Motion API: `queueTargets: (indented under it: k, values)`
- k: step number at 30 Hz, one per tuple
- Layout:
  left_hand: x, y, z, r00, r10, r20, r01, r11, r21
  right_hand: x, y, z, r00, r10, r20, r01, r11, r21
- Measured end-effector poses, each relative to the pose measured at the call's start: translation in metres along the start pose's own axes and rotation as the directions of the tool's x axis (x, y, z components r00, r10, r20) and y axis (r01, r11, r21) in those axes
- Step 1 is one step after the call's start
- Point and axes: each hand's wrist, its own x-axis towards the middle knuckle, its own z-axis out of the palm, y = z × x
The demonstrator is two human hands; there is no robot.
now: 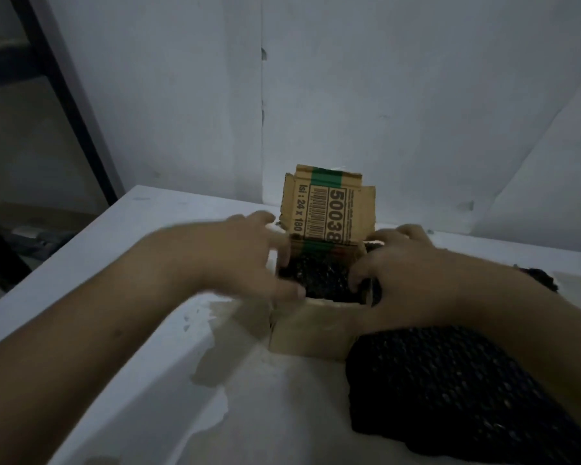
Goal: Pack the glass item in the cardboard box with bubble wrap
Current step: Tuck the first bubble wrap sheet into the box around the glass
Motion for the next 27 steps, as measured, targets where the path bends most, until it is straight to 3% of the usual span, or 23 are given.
queueTargets:
  k: [4,7,11,14,16,19,23,27]
  values:
    - [-0.017,0.006,0.042,0.987,0.146,-0.06,-0.133,0.975,0.18,-0.001,-0.002,0.018,0.991,-0.106,0.08,0.108,0.994,-0.02]
    - [-0.011,0.005,0.052,0.975,0.192,-0.109,-0.165,0.961,0.221,0.001,-0.004,0.027,0.992,-0.117,0.044,0.119,0.991,-0.054]
    - [-0.009,-0.001,0.05,0.953,0.274,-0.131,-0.269,0.962,0.056,-0.003,-0.004,0.026,0.993,-0.116,0.009,0.116,0.993,-0.031]
    - [-0.008,-0.003,0.042,0.875,0.282,-0.394,-0.389,0.894,-0.222,-0.006,0.002,0.017,0.979,-0.058,-0.194,0.069,0.996,0.054]
    - [0.001,-0.008,0.036,0.841,0.224,-0.493,-0.369,0.903,-0.22,-0.004,0.008,0.012,0.941,-0.002,-0.338,0.049,0.991,0.128]
    - [0.019,-0.011,0.033,0.934,0.14,-0.33,-0.163,0.986,-0.042,0.01,0.009,0.01,0.913,0.004,-0.407,0.054,0.99,0.131]
    - [0.042,-0.001,0.024,0.981,0.127,-0.148,-0.112,0.989,0.101,0.03,0.007,0.01,0.979,0.116,-0.165,-0.09,0.984,0.156]
    - [0.055,0.014,0.017,0.997,0.071,-0.03,-0.064,0.979,0.193,0.045,0.006,-0.002,0.979,0.174,0.102,-0.184,0.978,0.1]
